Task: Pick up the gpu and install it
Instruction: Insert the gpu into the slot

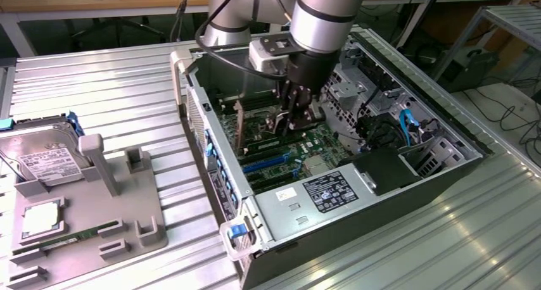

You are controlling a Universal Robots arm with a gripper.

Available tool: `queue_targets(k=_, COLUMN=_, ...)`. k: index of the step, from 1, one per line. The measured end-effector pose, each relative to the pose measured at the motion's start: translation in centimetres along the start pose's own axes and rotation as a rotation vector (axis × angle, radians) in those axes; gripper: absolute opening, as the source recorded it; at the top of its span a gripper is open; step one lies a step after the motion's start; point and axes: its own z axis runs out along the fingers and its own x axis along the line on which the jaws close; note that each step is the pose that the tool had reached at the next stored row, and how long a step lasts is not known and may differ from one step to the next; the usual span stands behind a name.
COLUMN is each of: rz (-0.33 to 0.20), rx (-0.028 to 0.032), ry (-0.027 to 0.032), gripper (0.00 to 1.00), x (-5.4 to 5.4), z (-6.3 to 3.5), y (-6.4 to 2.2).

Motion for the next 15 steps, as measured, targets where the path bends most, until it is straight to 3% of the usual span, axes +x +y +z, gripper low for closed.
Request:
queue_targets(k=2, rz=-0.022, rx=-0.0007, ry=0.0005, gripper=0.28, x=0.0, z=0.26, y=0.00)
queue_targets(k=7, rz=-0.022, rx=-0.0007, ry=0.0003, gripper=0.28, x=0.0, z=0.30, y=0.00)
queue_targets(k=15, rz=-0.023, rx=-0.0010, ry=0.0004, gripper=0.28, x=0.0, z=1.31, y=0.24)
